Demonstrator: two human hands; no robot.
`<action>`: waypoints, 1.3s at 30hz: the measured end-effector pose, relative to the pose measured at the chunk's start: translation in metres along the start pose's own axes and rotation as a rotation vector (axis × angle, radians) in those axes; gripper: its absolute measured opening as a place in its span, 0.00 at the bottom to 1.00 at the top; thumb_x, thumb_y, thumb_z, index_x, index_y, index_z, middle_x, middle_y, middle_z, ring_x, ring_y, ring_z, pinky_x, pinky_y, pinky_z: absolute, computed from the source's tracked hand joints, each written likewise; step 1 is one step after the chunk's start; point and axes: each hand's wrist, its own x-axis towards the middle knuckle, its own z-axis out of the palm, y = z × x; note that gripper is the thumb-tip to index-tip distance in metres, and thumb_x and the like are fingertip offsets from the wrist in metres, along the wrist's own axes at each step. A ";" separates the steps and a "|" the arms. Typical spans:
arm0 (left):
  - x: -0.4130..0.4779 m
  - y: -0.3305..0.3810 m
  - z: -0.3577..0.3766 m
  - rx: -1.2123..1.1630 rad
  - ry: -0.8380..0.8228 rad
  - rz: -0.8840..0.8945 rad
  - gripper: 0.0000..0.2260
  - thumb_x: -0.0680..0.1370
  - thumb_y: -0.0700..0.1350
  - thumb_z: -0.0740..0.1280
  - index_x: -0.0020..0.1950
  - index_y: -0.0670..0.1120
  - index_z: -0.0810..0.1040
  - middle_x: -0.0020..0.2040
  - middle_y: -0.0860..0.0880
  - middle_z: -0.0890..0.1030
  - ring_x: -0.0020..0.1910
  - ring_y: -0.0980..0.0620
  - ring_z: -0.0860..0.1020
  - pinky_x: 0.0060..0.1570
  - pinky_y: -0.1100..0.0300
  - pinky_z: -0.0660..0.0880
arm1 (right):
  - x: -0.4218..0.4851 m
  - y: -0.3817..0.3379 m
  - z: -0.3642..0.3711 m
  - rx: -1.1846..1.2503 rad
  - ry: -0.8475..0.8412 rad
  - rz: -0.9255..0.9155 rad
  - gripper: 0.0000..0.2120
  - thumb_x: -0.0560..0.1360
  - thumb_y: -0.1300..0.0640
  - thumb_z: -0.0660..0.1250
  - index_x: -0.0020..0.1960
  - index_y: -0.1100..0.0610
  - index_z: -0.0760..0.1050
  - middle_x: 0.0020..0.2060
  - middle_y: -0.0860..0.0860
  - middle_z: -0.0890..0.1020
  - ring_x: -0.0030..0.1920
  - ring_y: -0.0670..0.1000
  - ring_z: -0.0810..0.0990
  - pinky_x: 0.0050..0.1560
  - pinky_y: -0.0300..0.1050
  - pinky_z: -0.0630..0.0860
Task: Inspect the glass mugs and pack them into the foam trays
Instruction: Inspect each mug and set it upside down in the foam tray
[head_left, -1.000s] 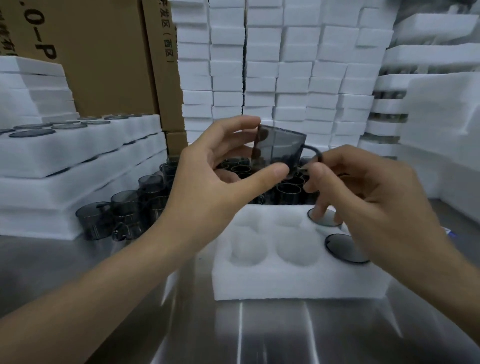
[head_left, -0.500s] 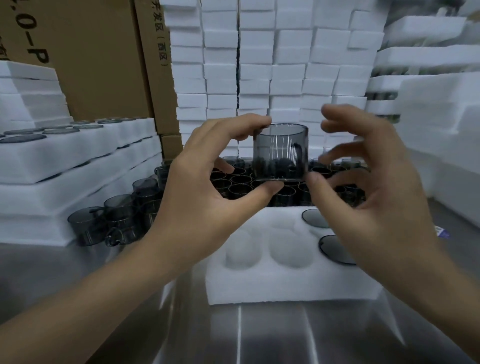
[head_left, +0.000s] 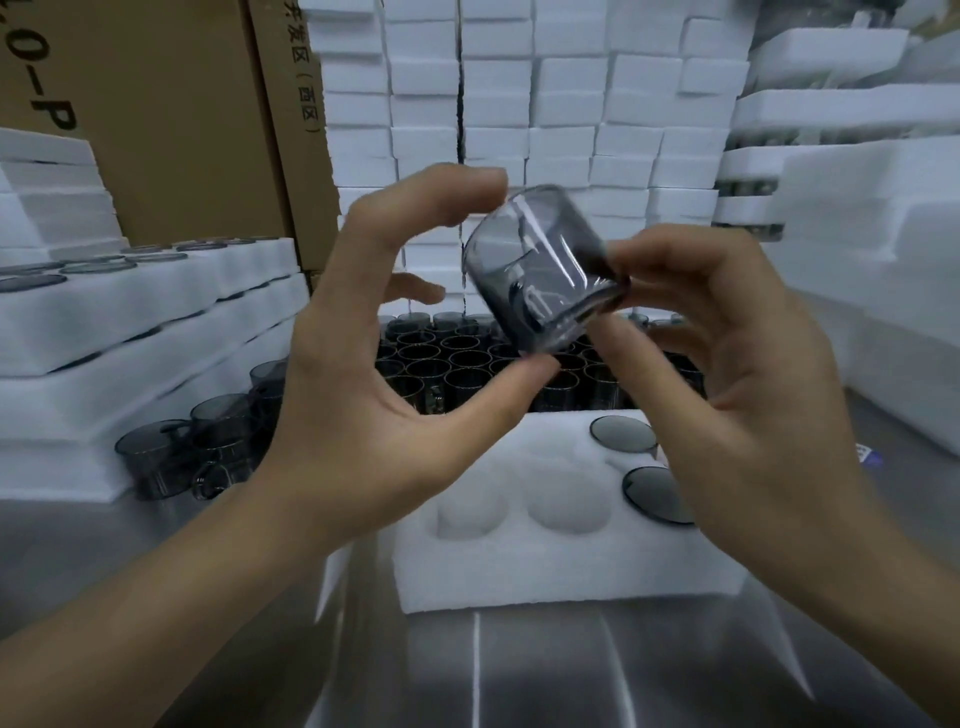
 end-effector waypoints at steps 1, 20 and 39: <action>-0.002 -0.001 0.002 -0.023 -0.026 -0.040 0.31 0.75 0.41 0.81 0.73 0.46 0.71 0.71 0.45 0.78 0.70 0.42 0.78 0.58 0.44 0.80 | 0.001 0.002 0.001 0.019 0.007 0.020 0.17 0.82 0.61 0.70 0.65 0.44 0.73 0.59 0.41 0.83 0.63 0.52 0.83 0.58 0.47 0.81; -0.002 -0.009 0.001 0.106 -0.066 -0.149 0.16 0.79 0.47 0.78 0.65 0.49 0.82 0.61 0.56 0.85 0.62 0.51 0.82 0.54 0.53 0.79 | 0.005 0.008 -0.006 -0.065 -0.097 0.183 0.23 0.72 0.47 0.80 0.62 0.43 0.74 0.56 0.39 0.86 0.56 0.47 0.87 0.54 0.54 0.83; -0.010 -0.015 0.008 -0.186 -0.216 -0.399 0.30 0.72 0.47 0.82 0.73 0.56 0.78 0.66 0.56 0.82 0.70 0.48 0.79 0.56 0.47 0.82 | 0.002 0.023 -0.004 -0.171 -0.362 0.284 0.22 0.75 0.38 0.73 0.68 0.38 0.76 0.56 0.37 0.86 0.58 0.43 0.84 0.51 0.50 0.81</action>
